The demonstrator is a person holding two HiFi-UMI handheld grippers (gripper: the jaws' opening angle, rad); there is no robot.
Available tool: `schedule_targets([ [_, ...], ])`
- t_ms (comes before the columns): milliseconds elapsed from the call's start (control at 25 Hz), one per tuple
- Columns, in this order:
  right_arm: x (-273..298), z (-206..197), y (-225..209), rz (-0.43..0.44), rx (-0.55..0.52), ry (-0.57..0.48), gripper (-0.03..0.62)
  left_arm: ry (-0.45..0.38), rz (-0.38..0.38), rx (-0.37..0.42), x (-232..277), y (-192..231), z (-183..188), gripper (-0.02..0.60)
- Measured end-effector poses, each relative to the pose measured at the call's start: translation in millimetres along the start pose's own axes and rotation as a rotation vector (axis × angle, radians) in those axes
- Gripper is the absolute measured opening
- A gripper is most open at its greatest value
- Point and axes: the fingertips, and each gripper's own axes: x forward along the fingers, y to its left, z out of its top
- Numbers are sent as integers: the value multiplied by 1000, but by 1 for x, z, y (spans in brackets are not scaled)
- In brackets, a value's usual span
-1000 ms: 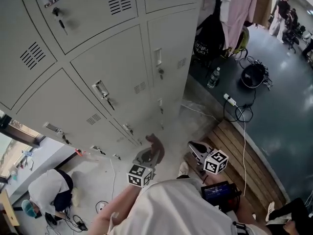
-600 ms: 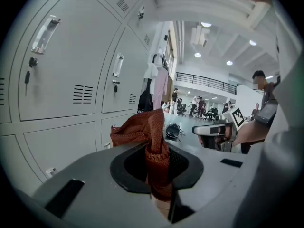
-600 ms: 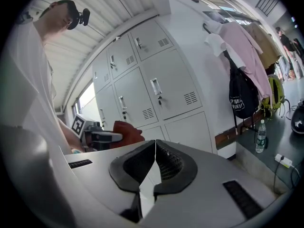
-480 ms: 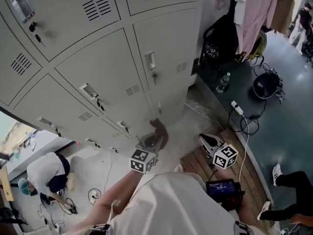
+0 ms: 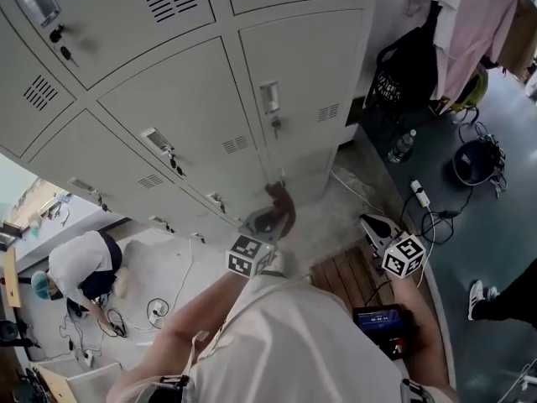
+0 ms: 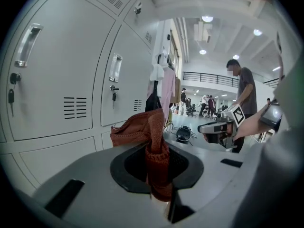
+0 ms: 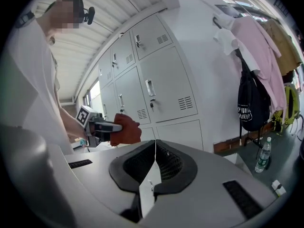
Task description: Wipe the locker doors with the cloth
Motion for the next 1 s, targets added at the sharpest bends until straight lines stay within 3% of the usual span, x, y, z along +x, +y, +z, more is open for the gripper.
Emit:
schedule_targets([
  [440,20,62,-36,1,-40,-40,17,-24,21,-34,49,39,21,41],
  [720,31,82,-48,-18,-84,-32,17,-52,273,-95,85,106,35,41],
  [1000,19,88,-65,-81,-81,-20,17,-73,341,-136,122,145,48,41],
])
